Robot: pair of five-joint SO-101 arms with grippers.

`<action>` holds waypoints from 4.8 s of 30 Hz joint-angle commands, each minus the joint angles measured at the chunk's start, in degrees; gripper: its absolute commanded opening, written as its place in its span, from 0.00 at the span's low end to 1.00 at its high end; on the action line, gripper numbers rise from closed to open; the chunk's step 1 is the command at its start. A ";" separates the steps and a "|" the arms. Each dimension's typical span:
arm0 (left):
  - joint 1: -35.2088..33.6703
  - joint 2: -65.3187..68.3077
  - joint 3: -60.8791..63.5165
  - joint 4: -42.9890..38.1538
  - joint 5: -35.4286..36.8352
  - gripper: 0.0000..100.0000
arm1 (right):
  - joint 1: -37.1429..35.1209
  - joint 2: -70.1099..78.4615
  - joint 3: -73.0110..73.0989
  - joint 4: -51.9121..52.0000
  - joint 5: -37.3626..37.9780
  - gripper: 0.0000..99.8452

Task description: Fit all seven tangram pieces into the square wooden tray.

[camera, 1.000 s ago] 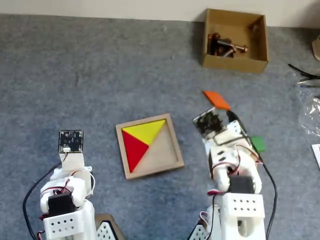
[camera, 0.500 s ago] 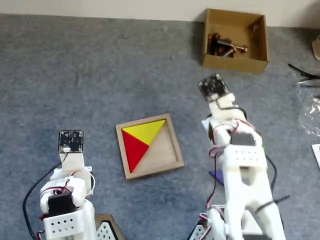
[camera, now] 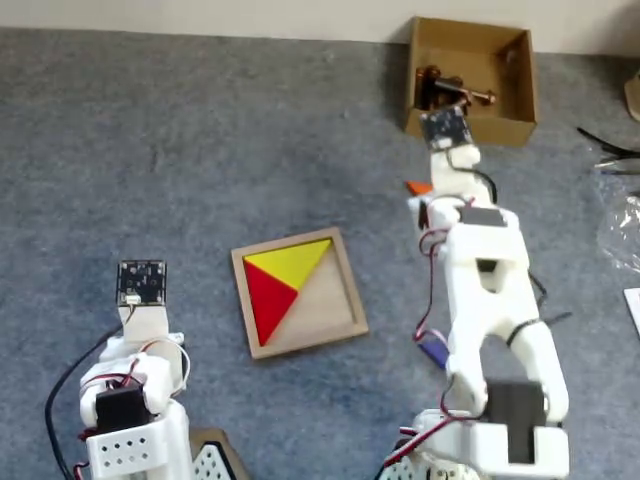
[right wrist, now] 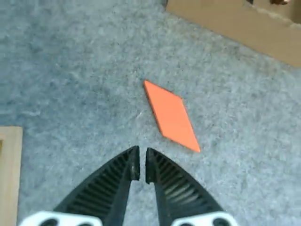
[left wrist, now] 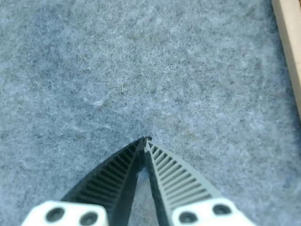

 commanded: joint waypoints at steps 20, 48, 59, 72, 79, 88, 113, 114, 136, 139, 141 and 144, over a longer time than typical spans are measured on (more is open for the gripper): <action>-0.75 -0.31 1.10 0.26 0.53 0.01 | 6.11 24.48 -27.21 -0.13 -0.79 0.01; -0.75 -0.31 1.10 0.26 0.53 0.01 | 1.36 33.89 -31.78 3.82 -0.35 0.01; -0.75 -0.31 1.10 0.26 0.53 0.01 | -3.03 34.07 -28.62 4.62 -0.26 0.01; -0.75 -0.31 1.10 0.26 0.53 0.01 | -5.58 33.89 -20.70 4.62 -0.18 0.01; -0.75 -0.31 1.10 0.26 0.53 0.01 | -5.67 33.54 -20.70 11.74 -0.18 0.01; -0.75 -0.31 1.10 0.26 0.53 0.01 | -7.52 33.54 -28.97 31.96 -0.18 0.01; -0.75 -0.31 1.10 0.26 0.53 0.01 | -8.40 33.45 -51.30 56.92 -0.62 0.01; -0.75 -0.31 1.10 0.26 0.53 0.01 | -8.40 33.45 -51.30 57.36 -0.62 0.01; -0.75 -0.31 1.10 0.26 0.53 0.01 | -8.40 33.71 -40.40 50.59 -0.26 0.01; -0.75 -0.31 1.10 0.26 0.53 0.01 | -8.13 33.80 -40.22 48.57 -0.26 0.01; -0.75 -0.31 1.10 0.26 0.53 0.01 | -8.31 33.89 -40.13 48.57 -0.44 0.01; -0.75 -0.31 1.10 0.26 0.53 0.01 | -8.40 33.89 -40.13 48.40 -0.53 0.01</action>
